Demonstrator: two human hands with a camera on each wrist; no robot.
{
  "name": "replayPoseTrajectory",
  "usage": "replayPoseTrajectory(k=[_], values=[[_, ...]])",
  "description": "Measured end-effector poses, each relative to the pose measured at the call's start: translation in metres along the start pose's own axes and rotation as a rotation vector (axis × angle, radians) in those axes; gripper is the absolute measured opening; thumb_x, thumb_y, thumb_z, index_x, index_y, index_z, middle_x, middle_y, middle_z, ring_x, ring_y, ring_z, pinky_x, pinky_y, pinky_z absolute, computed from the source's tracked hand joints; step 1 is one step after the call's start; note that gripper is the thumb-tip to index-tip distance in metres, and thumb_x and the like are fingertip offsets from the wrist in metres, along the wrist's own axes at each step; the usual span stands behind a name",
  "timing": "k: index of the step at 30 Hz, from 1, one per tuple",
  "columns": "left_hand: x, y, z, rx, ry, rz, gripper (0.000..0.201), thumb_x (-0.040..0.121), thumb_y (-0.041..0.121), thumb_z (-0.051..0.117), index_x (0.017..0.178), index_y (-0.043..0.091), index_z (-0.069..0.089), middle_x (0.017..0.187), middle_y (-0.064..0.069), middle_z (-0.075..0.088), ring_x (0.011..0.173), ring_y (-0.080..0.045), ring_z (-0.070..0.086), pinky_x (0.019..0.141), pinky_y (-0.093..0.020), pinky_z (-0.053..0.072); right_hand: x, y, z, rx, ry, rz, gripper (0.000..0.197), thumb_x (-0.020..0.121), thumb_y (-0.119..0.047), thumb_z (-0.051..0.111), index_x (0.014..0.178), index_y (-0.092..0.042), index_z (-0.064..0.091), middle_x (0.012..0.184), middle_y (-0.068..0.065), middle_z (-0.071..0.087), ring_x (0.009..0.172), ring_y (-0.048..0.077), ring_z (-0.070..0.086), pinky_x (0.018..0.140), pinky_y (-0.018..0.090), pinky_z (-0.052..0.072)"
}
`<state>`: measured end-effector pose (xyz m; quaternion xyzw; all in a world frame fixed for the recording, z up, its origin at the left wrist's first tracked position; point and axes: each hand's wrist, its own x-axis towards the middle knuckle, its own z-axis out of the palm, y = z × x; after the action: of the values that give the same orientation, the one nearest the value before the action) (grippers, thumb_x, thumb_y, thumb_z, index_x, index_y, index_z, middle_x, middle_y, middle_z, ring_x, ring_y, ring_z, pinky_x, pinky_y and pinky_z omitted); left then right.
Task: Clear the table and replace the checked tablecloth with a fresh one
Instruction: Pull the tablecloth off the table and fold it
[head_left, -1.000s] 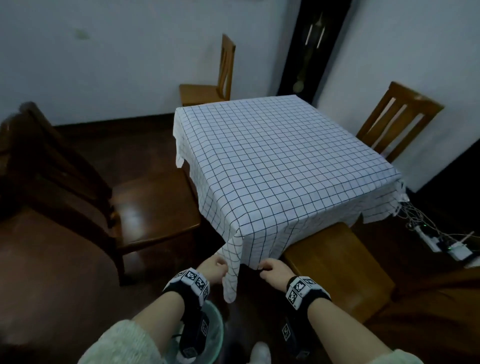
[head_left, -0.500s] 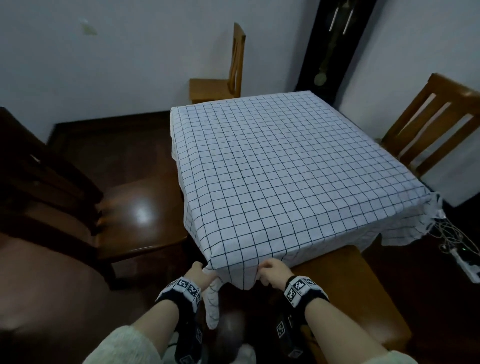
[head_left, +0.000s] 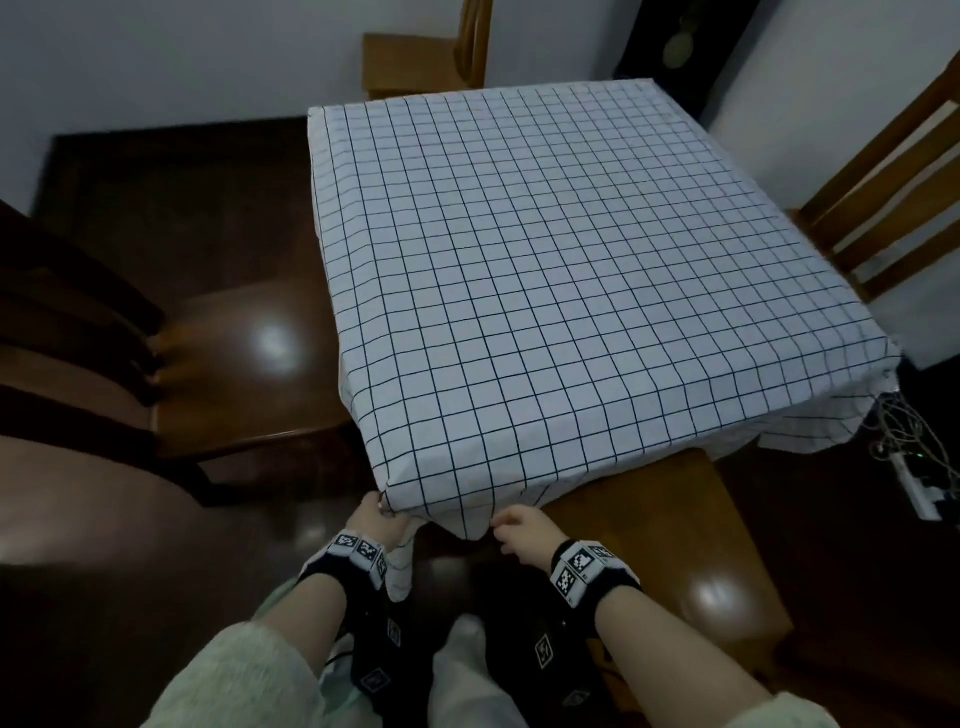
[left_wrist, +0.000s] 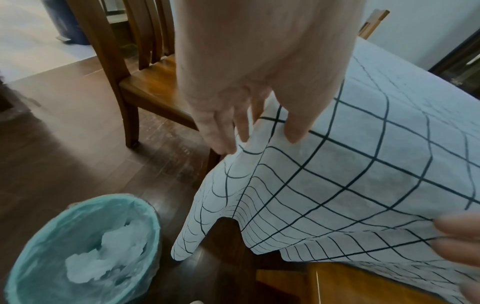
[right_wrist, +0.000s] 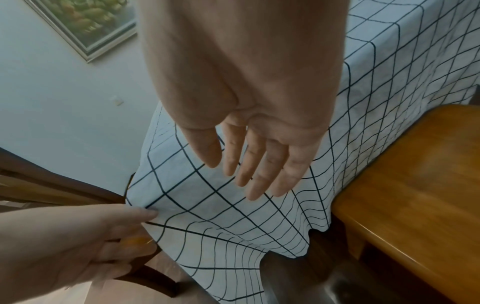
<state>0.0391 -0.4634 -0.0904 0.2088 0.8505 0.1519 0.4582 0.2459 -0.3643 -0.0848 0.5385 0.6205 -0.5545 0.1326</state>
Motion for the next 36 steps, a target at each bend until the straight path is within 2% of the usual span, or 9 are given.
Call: replayPoseTrajectory(k=[4,10,13,19,23,25,28,30,36], values=[[-0.002,-0.01,0.004,0.074,0.063,0.051,0.018,0.093,0.025,0.052,0.101,0.009,0.057,0.099,-0.01,0.062,0.1,-0.03,0.06,0.074,-0.027,0.039,0.002,0.0,0.002,0.01,0.013,0.03,0.028,0.094,-0.017,0.051,0.12,-0.013,0.061,0.105,0.002,0.059,0.109,0.024,0.06,0.073,0.022,0.043],[-0.018,-0.018,-0.011,-0.056,0.03,0.116,0.026,0.097,0.031,0.047,0.077,0.014,0.046,0.076,-0.003,0.052,0.077,-0.022,0.05,0.064,-0.032,0.033,-0.008,-0.018,0.017,-0.032,0.01,-0.013,0.03,0.096,-0.017,0.051,0.124,-0.011,0.059,0.106,0.0,0.057,0.101,0.015,0.056,0.061,0.014,0.038],[-0.029,-0.017,-0.021,-0.209,-0.007,0.186,0.026,0.093,0.029,0.054,0.076,0.012,0.046,0.071,-0.006,0.052,0.068,-0.022,0.052,0.066,-0.034,0.042,-0.022,-0.033,0.033,-0.032,0.015,-0.047,0.034,0.095,-0.02,0.056,0.127,-0.009,0.057,0.119,0.006,0.061,0.106,0.016,0.056,0.081,0.021,0.046],[-0.069,-0.003,-0.053,-0.546,-0.158,0.221,0.02,0.09,0.004,0.062,0.098,0.003,0.044,0.062,-0.008,0.051,0.046,-0.014,0.051,0.043,-0.027,0.049,-0.059,-0.06,0.082,0.13,-0.007,-0.159,0.055,0.092,-0.031,0.063,0.138,-0.008,0.046,0.135,0.006,0.052,0.129,0.02,0.048,0.108,0.03,0.038],[-0.093,-0.002,-0.071,-0.675,-0.257,0.261,0.04,0.086,-0.002,0.065,0.117,0.002,0.041,0.078,-0.013,0.056,0.056,-0.014,0.061,0.062,-0.035,0.057,-0.088,-0.072,0.114,0.241,0.011,-0.167,0.083,0.081,-0.044,0.073,0.146,-0.018,0.028,0.138,0.005,0.048,0.125,0.018,0.049,0.1,0.028,0.043],[-0.105,-0.004,-0.079,-0.728,-0.316,0.28,0.045,0.084,-0.005,0.065,0.12,0.003,0.039,0.085,-0.013,0.052,0.066,-0.016,0.06,0.072,-0.037,0.058,-0.098,-0.077,0.129,0.198,0.14,-0.146,0.072,0.083,-0.04,0.071,0.141,-0.019,0.035,0.128,0.001,0.053,0.115,0.016,0.054,0.093,0.028,0.047],[-0.119,-0.006,-0.091,-0.771,-0.4,0.293,0.036,0.088,-0.002,0.061,0.119,0.007,0.043,0.084,-0.01,0.056,0.07,-0.015,0.061,0.078,-0.035,0.058,-0.109,-0.082,0.139,0.104,0.443,-0.174,0.019,0.095,-0.027,0.053,0.106,-0.015,0.063,0.091,0.002,0.062,0.086,0.017,0.058,0.08,0.036,0.05],[-0.125,-0.008,-0.099,-0.716,-0.381,0.334,0.028,0.093,0.009,0.058,0.119,0.008,0.048,0.093,-0.009,0.062,0.081,-0.017,0.065,0.078,-0.032,0.057,-0.119,-0.082,0.136,0.104,0.555,-0.24,0.024,0.095,-0.02,0.05,0.072,-0.014,0.054,0.066,0.005,0.05,0.063,0.019,0.048,0.062,0.034,0.042],[-0.124,-0.035,-0.101,-0.483,-0.281,0.139,0.054,0.097,0.037,0.047,0.141,0.008,0.038,0.143,-0.013,0.043,0.13,-0.029,0.041,0.105,-0.043,0.035,-0.154,-0.085,0.113,0.218,0.64,-0.319,0.034,0.096,-0.018,0.052,0.064,-0.013,0.044,0.06,0.002,0.041,0.057,0.015,0.042,0.054,0.027,0.031]])
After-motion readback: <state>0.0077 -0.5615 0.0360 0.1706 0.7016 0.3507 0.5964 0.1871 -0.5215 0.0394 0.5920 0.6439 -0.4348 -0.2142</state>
